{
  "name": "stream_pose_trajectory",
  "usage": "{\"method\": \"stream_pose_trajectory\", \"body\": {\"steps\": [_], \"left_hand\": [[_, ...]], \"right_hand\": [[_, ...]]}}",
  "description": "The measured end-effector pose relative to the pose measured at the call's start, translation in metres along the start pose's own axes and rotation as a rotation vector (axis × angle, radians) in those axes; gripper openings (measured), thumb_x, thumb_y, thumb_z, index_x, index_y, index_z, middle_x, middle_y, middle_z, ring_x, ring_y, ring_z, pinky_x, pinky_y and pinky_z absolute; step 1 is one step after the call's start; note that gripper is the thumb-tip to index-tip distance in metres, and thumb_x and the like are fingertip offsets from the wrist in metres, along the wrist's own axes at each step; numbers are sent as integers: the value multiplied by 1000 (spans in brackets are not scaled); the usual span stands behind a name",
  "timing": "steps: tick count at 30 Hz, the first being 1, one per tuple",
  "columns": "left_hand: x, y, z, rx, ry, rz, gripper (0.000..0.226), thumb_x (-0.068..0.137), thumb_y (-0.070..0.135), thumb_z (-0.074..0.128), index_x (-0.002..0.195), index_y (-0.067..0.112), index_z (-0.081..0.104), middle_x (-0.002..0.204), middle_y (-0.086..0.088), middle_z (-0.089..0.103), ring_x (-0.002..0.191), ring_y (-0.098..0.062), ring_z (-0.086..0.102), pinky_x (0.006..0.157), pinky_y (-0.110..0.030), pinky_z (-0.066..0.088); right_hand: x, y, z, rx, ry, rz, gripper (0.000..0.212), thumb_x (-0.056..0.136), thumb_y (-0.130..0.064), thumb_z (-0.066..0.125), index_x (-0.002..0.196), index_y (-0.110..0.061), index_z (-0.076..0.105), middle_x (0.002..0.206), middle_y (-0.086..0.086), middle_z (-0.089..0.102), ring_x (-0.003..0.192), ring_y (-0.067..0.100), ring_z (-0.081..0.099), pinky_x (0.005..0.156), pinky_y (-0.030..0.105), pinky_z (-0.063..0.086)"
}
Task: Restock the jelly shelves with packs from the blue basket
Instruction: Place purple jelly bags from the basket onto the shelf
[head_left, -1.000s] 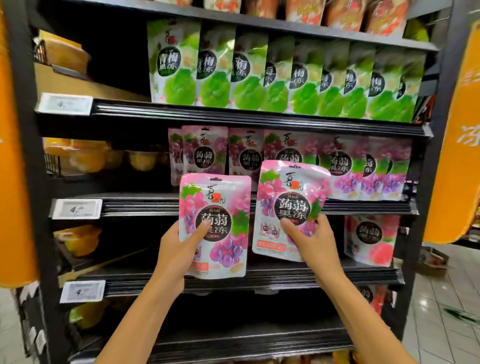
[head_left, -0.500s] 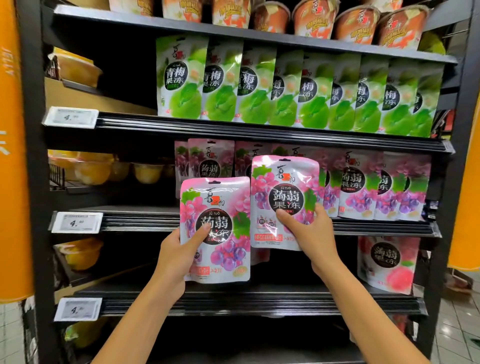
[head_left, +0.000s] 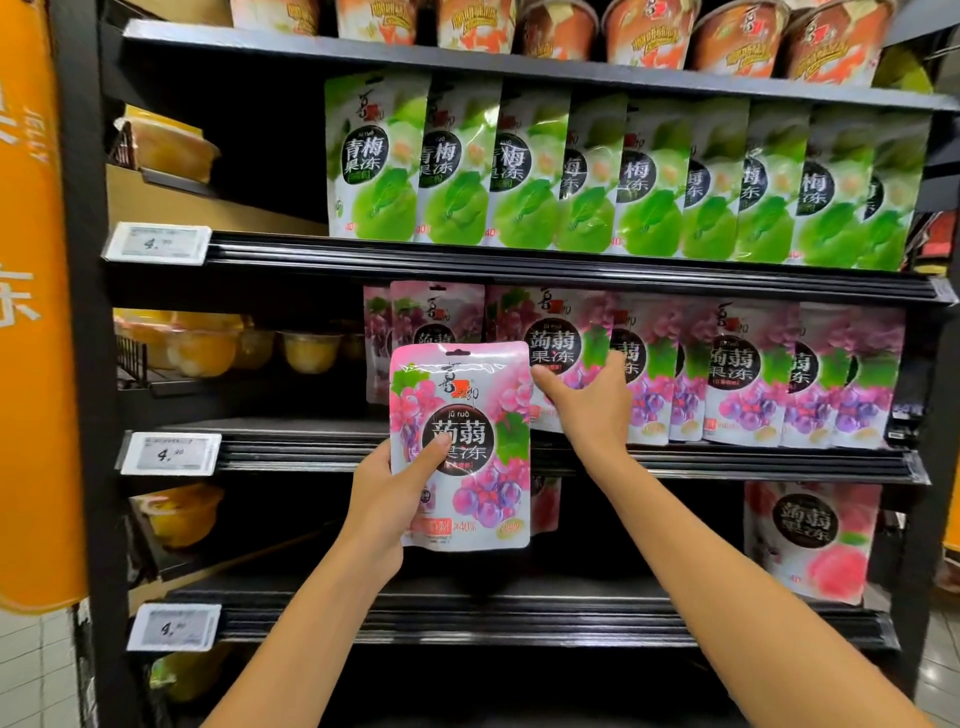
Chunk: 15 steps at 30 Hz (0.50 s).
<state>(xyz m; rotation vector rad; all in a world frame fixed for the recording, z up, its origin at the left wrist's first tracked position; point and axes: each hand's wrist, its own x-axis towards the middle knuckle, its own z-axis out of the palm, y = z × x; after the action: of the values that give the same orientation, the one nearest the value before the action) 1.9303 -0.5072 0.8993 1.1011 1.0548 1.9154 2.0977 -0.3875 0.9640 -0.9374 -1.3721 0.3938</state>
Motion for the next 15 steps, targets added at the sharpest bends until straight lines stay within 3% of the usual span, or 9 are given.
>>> {"method": "stream_pose_trajectory", "body": {"steps": [2, 6, 8, 9, 11, 13, 15], "left_hand": [[2, -1, 0, 1, 3, -1, 28, 84, 30, 74, 109, 19, 69, 95, -3, 78, 86, -21, 75, 60, -29, 59], [5, 0, -1, 9, 15, -5, 27, 84, 30, 74, 107, 18, 69, 93, -2, 78, 83, -19, 76, 58, -28, 59], [7, 0, -1, 14, 27, -10, 26, 84, 31, 74, 107, 19, 69, 92, -2, 78, 82, -19, 76, 59, -30, 59], [9, 0, -1, 19, 31, -10, 25, 84, 31, 74, 106, 20, 69, 91, -1, 78, 82, -18, 76, 60, -30, 59], [10, 0, -1, 36, 37, 2, 23, 84, 32, 74, 104, 22, 70, 89, 1, 78, 79, -16, 75, 57, -28, 58], [12, -1, 0, 41, 39, 12, 22, 84, 33, 74, 103, 23, 70, 88, 3, 78, 77, -15, 75, 55, -26, 58], [13, -1, 1, 30, 39, 15, 21, 84, 33, 74, 102, 24, 70, 87, 3, 78, 77, -15, 75, 55, -26, 58]], "right_hand": [[-5, 4, 4, -54, -20, -71, 70, 74, -51, 80, 108, -7, 38, 68, -3, 40, 58, 14, 39, 42, 19, 33], [-16, 13, 0, -84, -77, -196, 56, 80, -46, 75, 97, -10, 35, 64, -2, 35, 51, 11, 29, 43, 19, 32], [-20, 16, -5, -116, -104, -196, 56, 82, -41, 76, 108, -9, 39, 76, -2, 44, 64, 13, 41, 55, 15, 33], [-22, 17, -8, -136, -109, -197, 62, 82, -40, 76, 119, -8, 40, 91, -1, 52, 81, 16, 50, 66, 13, 34], [-27, 19, -13, -261, -61, -216, 76, 81, -48, 74, 135, -7, 39, 120, 4, 56, 112, 22, 51, 88, 26, 41], [-31, 19, -18, -445, 25, -234, 76, 78, -60, 70, 134, -15, 44, 122, 0, 60, 114, 24, 51, 92, 39, 44], [-33, 20, -21, -497, 63, -213, 71, 76, -65, 69, 129, -22, 49, 113, -6, 64, 110, 23, 52, 94, 44, 42]]}}
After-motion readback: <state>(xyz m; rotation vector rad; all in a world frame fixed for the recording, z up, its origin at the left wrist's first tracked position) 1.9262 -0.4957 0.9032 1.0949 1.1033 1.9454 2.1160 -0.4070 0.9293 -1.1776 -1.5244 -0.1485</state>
